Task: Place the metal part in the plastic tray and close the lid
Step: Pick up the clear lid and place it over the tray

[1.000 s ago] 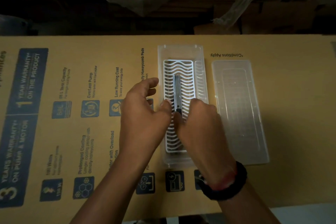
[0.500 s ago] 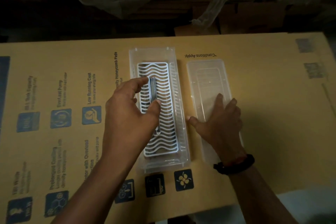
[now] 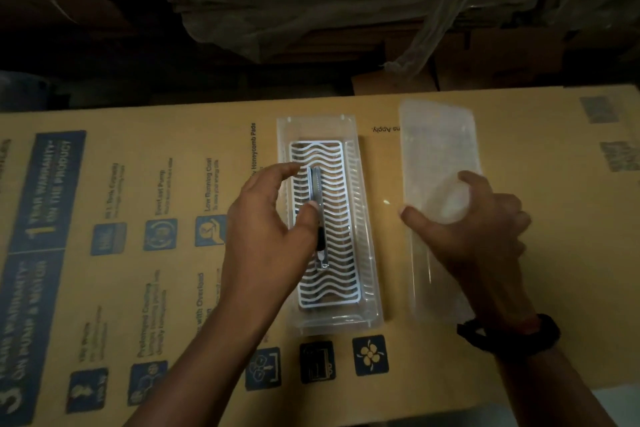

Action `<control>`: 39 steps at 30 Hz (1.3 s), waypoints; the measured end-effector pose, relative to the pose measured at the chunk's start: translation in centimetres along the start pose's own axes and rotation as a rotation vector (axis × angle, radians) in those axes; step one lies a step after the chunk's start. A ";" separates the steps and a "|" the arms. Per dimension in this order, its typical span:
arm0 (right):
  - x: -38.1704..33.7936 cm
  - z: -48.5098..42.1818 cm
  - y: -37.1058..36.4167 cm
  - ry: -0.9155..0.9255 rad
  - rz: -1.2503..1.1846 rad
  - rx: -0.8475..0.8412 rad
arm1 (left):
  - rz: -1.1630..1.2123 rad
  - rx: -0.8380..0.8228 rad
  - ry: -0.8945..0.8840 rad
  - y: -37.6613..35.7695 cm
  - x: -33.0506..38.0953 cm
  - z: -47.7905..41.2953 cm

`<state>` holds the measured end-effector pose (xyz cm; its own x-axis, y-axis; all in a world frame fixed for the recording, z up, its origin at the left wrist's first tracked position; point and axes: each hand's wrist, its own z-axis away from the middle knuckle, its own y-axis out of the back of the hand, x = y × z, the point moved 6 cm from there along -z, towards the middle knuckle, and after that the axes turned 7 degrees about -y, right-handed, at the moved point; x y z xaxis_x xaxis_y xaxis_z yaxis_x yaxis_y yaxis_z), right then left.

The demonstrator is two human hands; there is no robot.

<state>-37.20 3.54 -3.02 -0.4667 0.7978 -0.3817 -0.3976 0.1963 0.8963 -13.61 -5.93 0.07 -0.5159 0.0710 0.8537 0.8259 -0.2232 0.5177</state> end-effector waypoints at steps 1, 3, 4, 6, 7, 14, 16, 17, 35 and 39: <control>-1.1 0.7 1.0 0.023 -0.062 0.017 | 0.002 0.014 -0.005 0.3 0.1 0.0; -3.8 2.7 1.7 0.072 -0.144 -0.011 | 0.020 0.035 -0.010 0.8 0.4 -0.1; -5.0 3.9 1.5 0.097 -0.155 -0.029 | 0.036 0.042 -0.014 1.0 0.6 -0.2; -7.1 5.9 0.3 0.147 -0.119 -0.023 | 0.057 0.048 -0.006 1.2 0.7 -0.4; -8.0 6.7 -0.6 0.170 -0.092 -0.014 | 0.048 0.047 0.009 1.2 0.4 -0.6; -9.6 9.1 -5.8 0.154 -0.023 0.013 | 0.015 0.002 0.138 0.1 -3.2 -1.3; -9.5 9.2 -6.6 0.145 -0.005 0.012 | 0.019 -0.010 0.138 -0.2 -3.9 -1.5; -9.4 9.1 -6.9 0.142 0.000 0.019 | 0.035 -0.015 0.137 -0.4 -4.2 -1.6; -8.2 8.7 -8.5 0.208 0.104 0.079 | 0.154 0.030 0.228 -1.7 -7.2 -1.9; -7.9 8.4 -9.2 0.227 0.190 0.074 | 0.253 0.047 0.251 -2.6 -8.0 -1.5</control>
<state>-23.24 0.20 -6.40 -0.6951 0.6781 -0.2388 -0.2318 0.1031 0.9673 -12.00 -7.36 -8.17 -0.3288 -0.2232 0.9177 0.9411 -0.1583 0.2987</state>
